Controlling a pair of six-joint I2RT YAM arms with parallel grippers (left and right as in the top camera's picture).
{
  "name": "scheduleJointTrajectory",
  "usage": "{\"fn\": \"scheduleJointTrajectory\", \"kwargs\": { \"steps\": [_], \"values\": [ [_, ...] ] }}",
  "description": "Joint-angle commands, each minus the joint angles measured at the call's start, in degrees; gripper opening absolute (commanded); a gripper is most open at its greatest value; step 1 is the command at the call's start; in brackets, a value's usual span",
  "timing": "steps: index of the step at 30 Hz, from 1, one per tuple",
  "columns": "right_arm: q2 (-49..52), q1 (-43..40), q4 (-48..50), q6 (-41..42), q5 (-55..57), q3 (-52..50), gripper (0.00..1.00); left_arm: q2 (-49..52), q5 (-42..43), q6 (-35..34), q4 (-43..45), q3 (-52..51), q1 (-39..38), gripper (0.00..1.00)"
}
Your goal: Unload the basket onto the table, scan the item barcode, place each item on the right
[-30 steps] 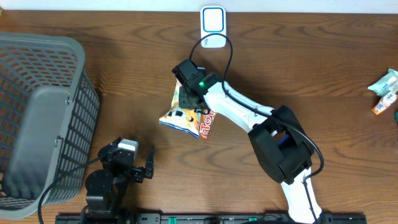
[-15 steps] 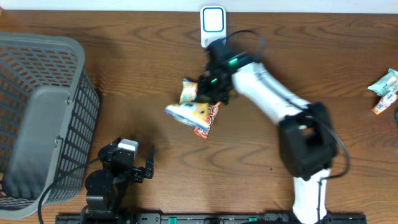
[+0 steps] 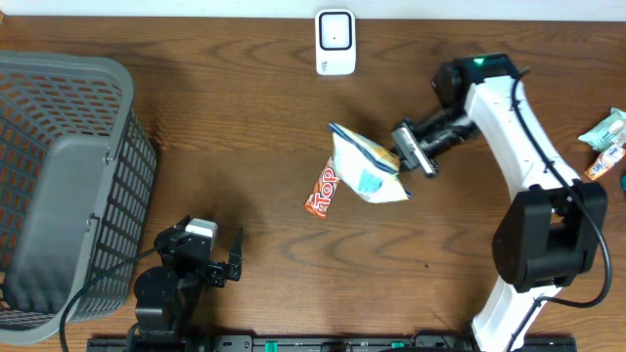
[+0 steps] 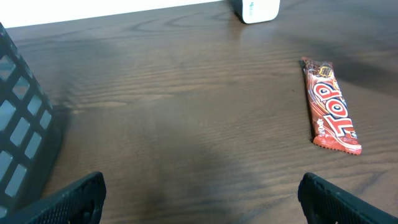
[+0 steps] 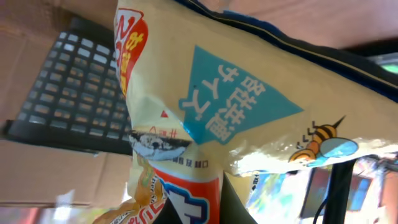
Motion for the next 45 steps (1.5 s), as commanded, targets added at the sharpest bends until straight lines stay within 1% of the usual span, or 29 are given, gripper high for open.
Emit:
{"fn": "scheduleJointTrajectory", "kwargs": {
  "steps": [1,7,8,9,11,15,17,19,21,23,24,25,27,29,31,33,34,35,36,38,42,45],
  "values": [
    [-0.24,-1.38,-0.55,-0.39,-3.56,0.55,0.01,-0.31,-0.17,0.81,-1.18,-0.72,-0.13,0.98],
    [-0.24,-1.64,-0.55,-0.52,-4.2,0.55,0.02,-0.31,-0.17,0.81,-1.18,-0.72,-0.13,0.98],
    [-0.24,-1.53,-0.55,-2.82,-3.74,0.55,0.01,-0.31,-0.17,0.81,-1.18,-0.72,-0.13,0.98],
    [-0.24,-1.42,-0.55,-6.29,-3.06,0.55,0.01,-0.31,-0.17,0.81,-1.18,-0.72,-0.13,0.98],
    [-0.24,-1.38,-0.39,-17.66,-3.76,0.55,0.01,-0.31,-0.17,0.81,-1.18,-0.72,-0.13,0.98],
    [-0.24,-1.81,0.63,-43.98,-9.05,0.55,0.01,-0.31,-0.17,0.81,-1.18,-0.72,-0.13,0.99],
    [-0.24,-2.01,-0.57,-50.82,-9.03,0.55,0.01,-0.31,-0.17,0.81,-1.18,-0.72,-0.13,0.98],
    [-0.24,-2.01,0.48,-55.41,-8.96,0.55,0.01,-0.31,-0.17,0.81,-1.18,-0.72,-0.13,0.99],
    [-0.24,-1.99,4.72,-60.04,-6.54,0.52,0.01,-0.31,-0.17,0.81,-1.18,-0.72,-0.13,0.98],
    [-0.24,-1.42,11.78,-65.46,2.69,0.39,0.01,-0.31,-0.17,0.81,-1.18,-0.72,-0.13,0.99],
    [-0.22,-0.83,15.17,-66.77,9.2,0.02,0.02,-0.31,-0.17,0.81,-1.18,-0.72,-0.13,0.98],
    [-0.2,0.04,19.3,-66.03,17.46,-0.9,0.02,-0.31,-0.17,0.81,-1.18,-0.72,-0.13,0.98],
    [-0.2,1.95,26.71,-60.37,30.73,-3.74,0.01,-0.31,-0.17,0.79,-1.18,-0.72,-0.13,0.99],
    [-0.2,3.8,33.68,-56.13,39.5,-6.88,0.04,-0.31,-0.17,0.81,-1.18,-0.72,-0.13,0.98],
    [-0.2,5.7,39.45,-55.69,45.29,-10.16,0.02,-0.31,-0.17,0.81,-1.18,-0.72,-0.13,0.98],
    [-0.2,7.15,42.73,-55.71,48.02,-12.2,0.02,-0.31,-0.17,0.81,-1.18,-0.72,-0.13,0.98],
    [-0.2,7.74,43.54,-55.71,48.5,-12.74,0.05,-0.31,-0.17,0.79,-1.18,-0.72,-0.13,0.98],
    [-0.2,8.09,43.69,-55.76,48.7,-12.7,0.15,-0.31,-0.17,0.81,-1.18,-0.72,-0.13,0.98],
    [-0.22,8.31,43.82,-55.76,49.35,-12.48,0.27,-0.31,-0.17,0.81,-1.18,-0.72,-0.13,0.98],
    [-0.87,8.44,42.56,-55.69,51.63,-10.58,0.99,-0.31,-0.17,0.81,-1.18,-0.72,-0.13,0.99],
    [-2.6,8.57,37.09,-54.42,51.41,-3.96,0.99,-0.31,-0.17,0.81,-1.18,-0.72,-0.13,0.98],
    [-3.76,10.05,35.56,-53.75,48.04,-1.46,0.99,-0.31,-0.17,0.81,-1.18,-0.72,-0.13,0.98]
  ]
}}
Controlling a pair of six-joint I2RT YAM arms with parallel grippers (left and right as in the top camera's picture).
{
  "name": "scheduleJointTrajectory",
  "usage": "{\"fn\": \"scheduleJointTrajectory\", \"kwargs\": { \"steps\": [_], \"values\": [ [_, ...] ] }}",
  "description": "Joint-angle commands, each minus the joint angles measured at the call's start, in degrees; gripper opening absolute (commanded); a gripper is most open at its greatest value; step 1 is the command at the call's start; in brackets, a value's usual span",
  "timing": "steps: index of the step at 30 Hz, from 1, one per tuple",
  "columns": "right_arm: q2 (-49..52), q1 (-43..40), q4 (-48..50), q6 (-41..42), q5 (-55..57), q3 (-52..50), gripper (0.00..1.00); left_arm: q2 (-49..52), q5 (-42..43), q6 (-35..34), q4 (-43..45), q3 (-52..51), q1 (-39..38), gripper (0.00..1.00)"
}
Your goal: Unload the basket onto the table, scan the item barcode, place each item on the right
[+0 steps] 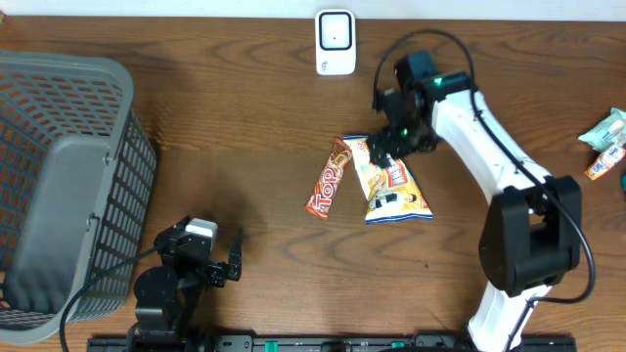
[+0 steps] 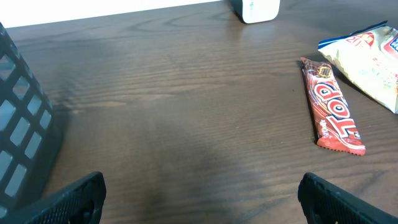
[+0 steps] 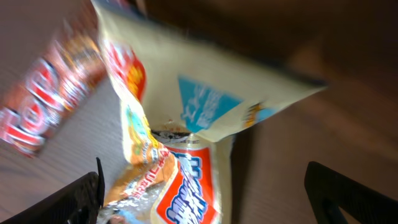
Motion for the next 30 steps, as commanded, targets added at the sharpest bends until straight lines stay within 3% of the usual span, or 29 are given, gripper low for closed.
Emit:
{"fn": "scheduleJointTrajectory", "kwargs": {
  "steps": [1,6,14,15,18,30],
  "values": [
    [-3.58,2.4,-1.29,1.75,-1.4,3.19,0.99,-0.31,-0.2,0.81,-1.18,-0.74,-0.13,0.98],
    [-3.48,8.72,-1.4,8.59,7.61,-0.59,0.99,-0.31,-0.2,0.81,-1.18,-0.74,-0.13,0.98],
    [-3.45,16.72,9.11,23.3,30.21,-14.05,0.99,-0.31,-0.2,0.81,-1.18,-0.74,-0.13,0.98],
    [-3.45,16.7,9.4,24.44,31.28,-14.69,0.99,-0.31,-0.2,0.81,-1.18,-0.74,-0.13,0.98],
    [-3.3,16.26,12.04,24.83,30.23,-16.04,0.87,-0.31,-0.2,0.81,-1.18,-0.74,-0.13,0.98],
    [1.86,17.73,13.6,25.22,31.01,-16.52,0.88,-0.31,-0.2,0.81,-1.18,-0.74,-0.13,0.98]
  ]
}}
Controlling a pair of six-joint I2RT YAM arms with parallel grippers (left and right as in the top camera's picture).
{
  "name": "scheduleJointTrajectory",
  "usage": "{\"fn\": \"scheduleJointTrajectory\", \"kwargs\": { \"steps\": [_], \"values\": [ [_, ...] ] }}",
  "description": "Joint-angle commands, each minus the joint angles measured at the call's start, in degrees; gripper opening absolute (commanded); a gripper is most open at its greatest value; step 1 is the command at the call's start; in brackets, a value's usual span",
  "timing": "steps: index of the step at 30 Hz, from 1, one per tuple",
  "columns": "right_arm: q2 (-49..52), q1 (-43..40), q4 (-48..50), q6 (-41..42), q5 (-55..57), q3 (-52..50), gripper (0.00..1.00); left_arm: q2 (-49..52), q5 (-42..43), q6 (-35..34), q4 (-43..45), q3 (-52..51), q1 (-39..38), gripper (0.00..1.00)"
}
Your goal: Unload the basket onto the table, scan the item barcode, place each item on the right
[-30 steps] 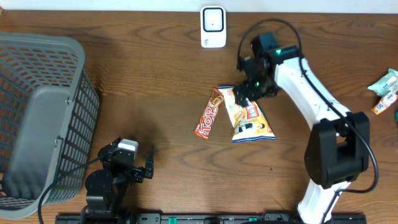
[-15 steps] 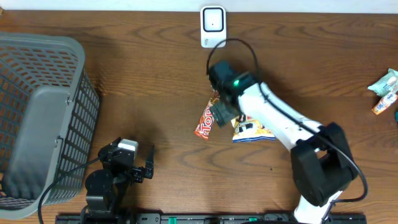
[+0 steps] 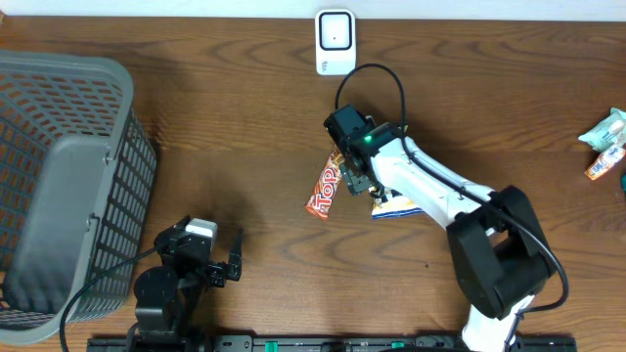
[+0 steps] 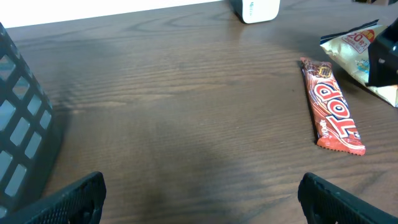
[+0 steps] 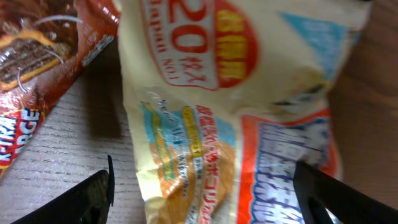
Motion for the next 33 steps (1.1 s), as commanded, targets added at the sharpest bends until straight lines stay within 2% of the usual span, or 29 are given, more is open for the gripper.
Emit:
{"fn": "scheduleJointTrajectory", "kwargs": {
  "steps": [1,5,8,9,11,12,13,16,20,29,31,33],
  "values": [
    [4.07,0.44,-0.11,1.29,2.62,-0.52,0.88,-0.31,-0.17,0.81,-1.18,-0.74,-0.13,0.98],
    [12.28,-0.55,-0.22,0.96,1.9,-0.66,0.88,-0.31,-0.17,0.79,-1.18,-0.74,-0.13,0.98],
    [16.31,-0.94,-0.7,-1.66,-2.97,-0.66,0.78,-0.31,-0.17,0.81,-1.18,-0.74,-0.13,0.99],
    [17.77,-1.09,-1.73,-5.49,-10.58,-0.66,0.61,-0.31,-0.17,0.79,-1.18,-0.74,-0.13,0.98],
    [18.12,-1.2,-3.34,-7.78,-17.99,-0.66,0.38,-0.31,-0.17,0.81,-1.18,-0.74,-0.13,0.98],
    [18.14,-1.31,-4.09,-8.17,-20.31,-0.66,0.18,-0.31,-0.17,0.81,-1.18,-0.74,-0.13,0.98],
    [18.1,-1.4,-4.87,-8.15,-22.23,-0.66,0.04,-0.31,-0.17,0.79,-1.18,-0.74,-0.13,0.98],
    [17.7,-2.05,-6.21,-8.5,-25.03,-0.52,0.01,-0.31,-0.17,0.81,-1.18,-0.74,-0.13,0.99],
    [13.62,-4.07,-9.77,-17.0,-38.69,2.4,0.01,-0.31,-0.17,0.81,-1.18,-0.74,-0.13,0.98],
    [-5.77,-11.04,-16.04,-28.59,-66.62,6.36,0.01,-0.31,-0.2,0.81,-1.18,-0.74,-0.13,0.99],
    [-7.52,-12.17,-16.26,-28.83,-68.02,6.32,0.01,-0.31,-0.17,0.81,-1.18,-0.74,-0.13,0.99],
    [-7.74,-12.61,-16.37,-26.73,-60.22,6.25,0.01,-0.31,-0.17,0.81,-1.18,-0.74,-0.13,0.98]
  ]
}}
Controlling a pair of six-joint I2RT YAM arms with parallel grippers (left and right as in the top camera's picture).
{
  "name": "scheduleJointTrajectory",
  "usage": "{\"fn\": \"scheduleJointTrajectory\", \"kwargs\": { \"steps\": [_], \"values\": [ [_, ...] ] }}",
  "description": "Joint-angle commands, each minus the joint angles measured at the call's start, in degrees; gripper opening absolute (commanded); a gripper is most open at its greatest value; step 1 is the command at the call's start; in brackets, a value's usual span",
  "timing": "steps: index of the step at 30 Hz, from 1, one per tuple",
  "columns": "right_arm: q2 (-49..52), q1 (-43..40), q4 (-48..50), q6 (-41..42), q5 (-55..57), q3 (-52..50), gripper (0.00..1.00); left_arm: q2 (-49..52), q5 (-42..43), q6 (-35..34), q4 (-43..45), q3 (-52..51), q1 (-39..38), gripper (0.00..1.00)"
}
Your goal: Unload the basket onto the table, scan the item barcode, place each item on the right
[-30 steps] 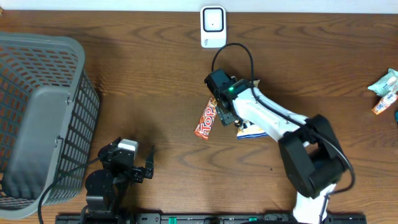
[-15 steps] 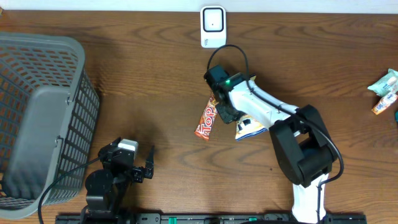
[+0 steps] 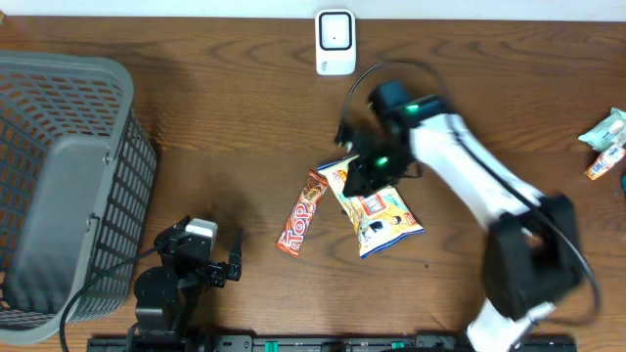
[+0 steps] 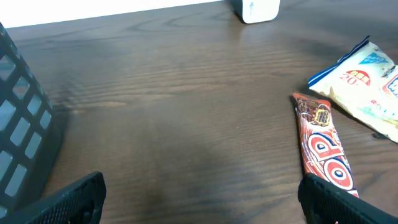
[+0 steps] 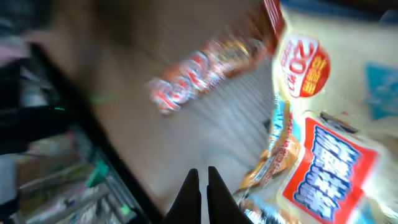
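Note:
A white barcode scanner stands at the far middle of the table. The yellow snack bag lies flat near the centre, and a red Top bar lies just to its left. My right gripper hangs over the bag's far left corner. In the blurred right wrist view its fingers are shut with nothing between them, above the bag and the bar. My left gripper rests open at the front left, facing the bar and the bag.
A grey mesh basket fills the left side, and its wall shows in the left wrist view. A few small packets lie at the right edge.
My right gripper was open low over the bag beside the bar; now it is shut and empty. The bar and the bag both lie nearer the front, the bar further left.
My right gripper first held the snack bag in the air to the right of the bar. Then the bag lay on the table beside the bar, with the gripper open over it. Then it was open low at the bag's left edge. Now it is shut and both items have shifted.

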Motion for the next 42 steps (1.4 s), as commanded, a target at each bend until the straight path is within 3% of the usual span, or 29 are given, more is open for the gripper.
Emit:
{"fn": "scheduleJointTrajectory", "kwargs": {
  "steps": [1,2,3,4,6,7,11,19,31,33,38,42],
  "values": [
    [-1.53,-1.16,-0.46,0.68,3.13,0.35,0.01,-0.31,-0.2,0.81,-1.18,-0.72,-0.13,0.98],
    [-1.31,-0.72,-0.72,2.43,7.23,0.07,0.05,-0.31,-0.17,0.81,-1.18,-0.72,-0.13,0.98],
    [-1.31,0.02,-1.29,2.97,9.75,-0.31,0.2,-0.31,-0.2,0.81,-1.18,-0.72,-0.13,0.98],
    [-1.31,1.66,-2.03,2.93,10.56,-0.52,0.41,-0.31,-0.17,0.81,-1.18,-0.72,-0.13,0.98],
    [-1.33,4.48,-2.21,2.95,13.42,-0.52,0.73,-0.31,-0.17,0.81,-1.18,-0.72,-0.13,0.98],
    [-1.11,7.65,-1.9,5.22,22.36,-0.79,0.99,-0.31,-0.17,0.81,-1.18,-0.72,-0.13,0.98],
    [-0.98,13.73,-0.48,15.63,39.67,-3.65,0.99,-0.31,-0.17,0.81,-1.18,-0.72,-0.13,0.98],
    [-0.87,16.37,12.07,19.91,48.24,-12.52,0.99,-0.31,-0.17,0.81,-1.18,-0.72,-0.13,0.98],
    [8.9,17.92,16.96,21.44,49.33,-14.91,0.92,-0.31,-0.17,0.81,-1.18,-0.72,-0.13,0.98],
    [12.72,17.92,17.18,21.9,49.33,-14.91,0.79,-0.31,-0.17,0.81,-1.18,-0.72,-0.13,0.99],
    [19.71,17.88,14.69,23.56,46.69,-14.62,0.06,-0.31,-0.17,0.81,-1.18,-0.72,-0.13,0.98],
    [16.11,17.07,9.55,19.54,36.52,-11.37,0.01,-0.31,-0.17,0.81,-1.18,-0.72,-0.13,0.98]
  ]
}}
